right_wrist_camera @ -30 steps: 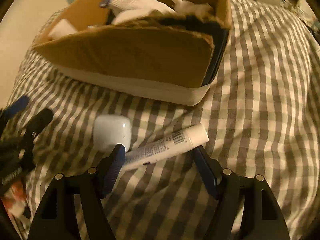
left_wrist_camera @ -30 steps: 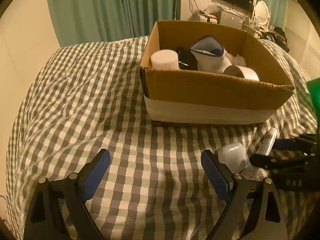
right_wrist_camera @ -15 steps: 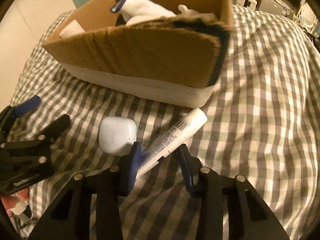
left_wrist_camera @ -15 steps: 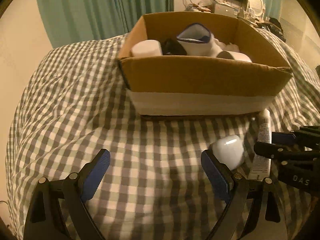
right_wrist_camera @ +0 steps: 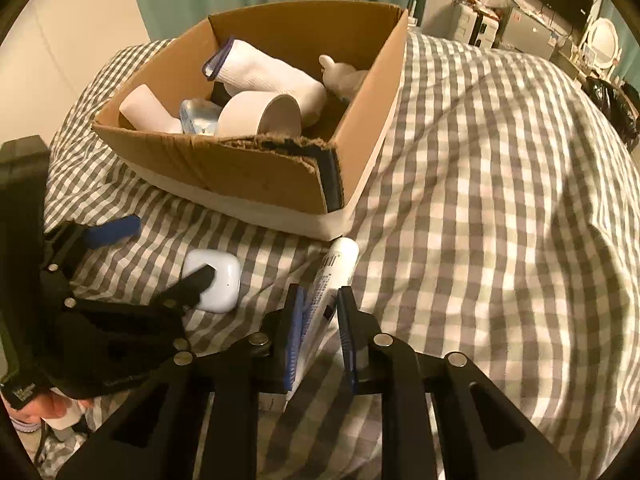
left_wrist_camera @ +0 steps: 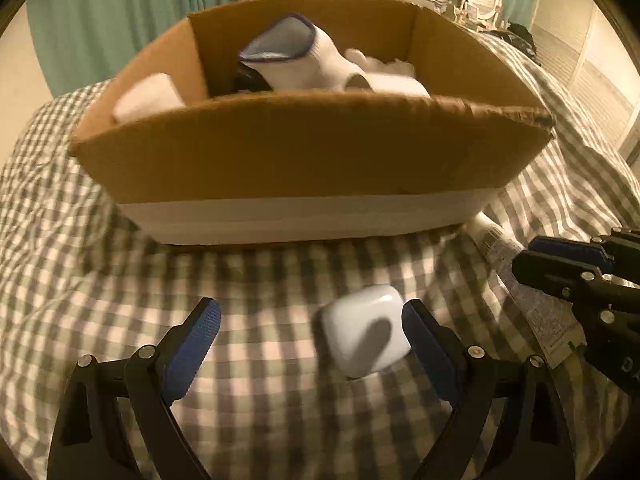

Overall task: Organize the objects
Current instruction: 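Grasp the toothpaste tube with the right gripper while the left grasps the white case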

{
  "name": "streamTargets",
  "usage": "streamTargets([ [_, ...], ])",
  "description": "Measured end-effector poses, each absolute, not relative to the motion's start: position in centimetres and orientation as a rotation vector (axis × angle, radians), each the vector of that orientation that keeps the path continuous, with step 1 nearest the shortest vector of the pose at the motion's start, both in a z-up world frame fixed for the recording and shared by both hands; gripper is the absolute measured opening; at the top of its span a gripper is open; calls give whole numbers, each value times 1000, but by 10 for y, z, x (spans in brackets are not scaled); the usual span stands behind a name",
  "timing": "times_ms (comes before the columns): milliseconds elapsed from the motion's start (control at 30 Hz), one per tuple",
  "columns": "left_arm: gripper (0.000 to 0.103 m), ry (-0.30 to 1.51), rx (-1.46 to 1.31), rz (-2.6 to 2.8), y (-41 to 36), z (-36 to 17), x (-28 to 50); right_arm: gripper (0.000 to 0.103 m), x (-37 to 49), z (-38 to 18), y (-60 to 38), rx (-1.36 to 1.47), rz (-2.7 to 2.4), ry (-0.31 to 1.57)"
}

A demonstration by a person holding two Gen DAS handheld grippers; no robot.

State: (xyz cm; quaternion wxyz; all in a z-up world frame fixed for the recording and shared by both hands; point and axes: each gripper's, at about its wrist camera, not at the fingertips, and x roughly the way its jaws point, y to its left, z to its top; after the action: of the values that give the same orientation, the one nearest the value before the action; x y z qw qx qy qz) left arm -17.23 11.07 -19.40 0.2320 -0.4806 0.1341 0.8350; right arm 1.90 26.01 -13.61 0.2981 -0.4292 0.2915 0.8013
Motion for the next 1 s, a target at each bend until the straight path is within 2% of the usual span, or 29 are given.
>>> streamTargets([
  [133,93,421,-1337,2245,123,-204,-171,17,13,-143,263,-1150,2125,789],
  [167,87,425,-1340,2231,124,-206,-171,17,10,-146,264,-1161,2121,796],
  [333,73,451,-1336,2172,132,-211,-171,19,-11,-164,279,-1189,2088,908],
  [400,66,473,-1321,2162,134,-213,-169,23,-14,-168,285,-1203,2071,932],
  [467,52,478,-1325,2152,134,-215,-168,23,-21,-173,289,-1237,2055,930],
  [533,43,477,-1319,2147,132,-215,-167,23,-30,-176,287,-1263,2048,907],
  [1000,42,337,-1385,2220,83,-189,-171,21,-17,-145,252,-1192,2162,809],
])
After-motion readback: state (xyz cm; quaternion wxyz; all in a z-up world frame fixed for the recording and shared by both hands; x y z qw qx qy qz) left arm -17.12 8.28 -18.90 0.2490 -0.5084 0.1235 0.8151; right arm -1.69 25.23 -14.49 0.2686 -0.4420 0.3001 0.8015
